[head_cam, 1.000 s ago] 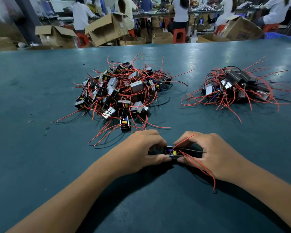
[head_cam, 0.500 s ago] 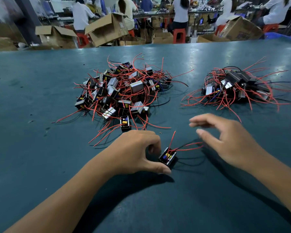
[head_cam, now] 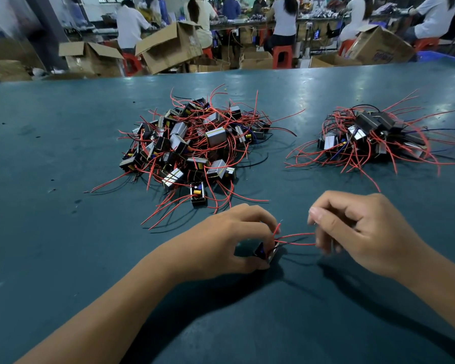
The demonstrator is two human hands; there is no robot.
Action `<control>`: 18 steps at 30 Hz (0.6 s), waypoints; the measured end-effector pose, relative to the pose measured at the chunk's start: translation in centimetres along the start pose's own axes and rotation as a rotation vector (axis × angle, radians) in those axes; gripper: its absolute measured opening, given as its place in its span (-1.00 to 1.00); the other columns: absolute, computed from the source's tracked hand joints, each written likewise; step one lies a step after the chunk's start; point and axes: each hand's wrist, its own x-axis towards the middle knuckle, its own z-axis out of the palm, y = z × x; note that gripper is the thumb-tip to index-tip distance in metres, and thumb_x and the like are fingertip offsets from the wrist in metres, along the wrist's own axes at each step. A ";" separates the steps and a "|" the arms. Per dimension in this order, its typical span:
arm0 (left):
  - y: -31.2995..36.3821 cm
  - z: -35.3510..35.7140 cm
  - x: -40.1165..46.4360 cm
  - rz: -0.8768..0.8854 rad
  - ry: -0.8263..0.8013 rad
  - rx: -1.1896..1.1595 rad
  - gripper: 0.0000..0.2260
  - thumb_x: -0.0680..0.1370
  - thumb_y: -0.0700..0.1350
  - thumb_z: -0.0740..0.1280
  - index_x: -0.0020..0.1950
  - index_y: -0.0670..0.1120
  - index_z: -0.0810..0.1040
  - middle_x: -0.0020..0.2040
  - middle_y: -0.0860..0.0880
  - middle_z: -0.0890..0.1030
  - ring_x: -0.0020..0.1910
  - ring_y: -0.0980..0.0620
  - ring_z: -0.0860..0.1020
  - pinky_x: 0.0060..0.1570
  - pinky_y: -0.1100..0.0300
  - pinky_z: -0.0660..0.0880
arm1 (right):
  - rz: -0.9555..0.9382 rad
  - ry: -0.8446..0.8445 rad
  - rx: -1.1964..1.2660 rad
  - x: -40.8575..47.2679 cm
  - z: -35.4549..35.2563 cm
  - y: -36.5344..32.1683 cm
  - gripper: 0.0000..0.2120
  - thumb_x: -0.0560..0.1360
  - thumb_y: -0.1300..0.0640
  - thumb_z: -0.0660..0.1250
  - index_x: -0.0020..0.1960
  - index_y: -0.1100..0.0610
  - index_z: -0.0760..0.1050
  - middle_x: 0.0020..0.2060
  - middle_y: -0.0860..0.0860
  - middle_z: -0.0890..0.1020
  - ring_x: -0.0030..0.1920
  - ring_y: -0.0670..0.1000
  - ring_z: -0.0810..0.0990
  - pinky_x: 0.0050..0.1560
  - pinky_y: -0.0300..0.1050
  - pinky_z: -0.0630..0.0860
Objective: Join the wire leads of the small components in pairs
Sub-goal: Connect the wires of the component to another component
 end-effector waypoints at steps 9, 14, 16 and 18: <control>1.1 1.6 0.4 -0.090 0.151 0.180 -0.84 0.49 0.04 0.50 -0.09 0.00 0.61 -0.06 0.10 0.51 -0.07 0.09 0.49 -0.05 0.08 0.48 | 0.043 -0.170 0.040 -0.5 0.7 -0.9 -0.82 0.47 -0.17 0.36 -0.09 -0.07 0.54 -0.36 -0.07 0.68 -0.40 -0.05 0.65 -0.35 -0.18 0.53; 1.2 1.6 0.5 -0.132 0.121 0.046 -0.81 0.50 0.03 0.48 0.00 -0.05 0.62 -0.04 0.03 0.48 -0.12 0.06 0.50 -0.11 0.12 0.49 | 0.063 -0.144 -0.016 -0.4 2.9 -0.7 -0.75 0.38 -0.10 0.53 -0.05 -0.06 0.53 -0.34 -0.14 0.63 -0.43 -0.12 0.51 -0.37 -0.32 0.40; 1.1 1.2 0.4 -0.126 0.097 0.045 -0.79 0.49 0.00 0.50 0.04 -0.06 0.63 -0.04 0.01 0.51 -0.10 0.05 0.51 -0.08 0.16 0.48 | 0.042 -0.132 -0.056 -0.2 3.2 -0.5 -0.83 0.44 0.00 0.51 -0.11 -0.05 0.52 -0.37 -0.16 0.61 -0.44 -0.13 0.48 -0.38 -0.31 0.39; 1.1 0.8 0.3 -0.129 0.086 0.065 -0.78 0.48 -0.02 0.51 0.06 -0.08 0.64 -0.06 0.01 0.52 -0.11 0.07 0.50 -0.08 0.18 0.47 | 0.027 -0.126 -0.081 -0.2 3.3 -0.4 -0.85 0.48 0.07 0.48 -0.16 -0.04 0.51 -0.38 -0.17 0.60 -0.41 -0.14 0.50 -0.35 -0.36 0.37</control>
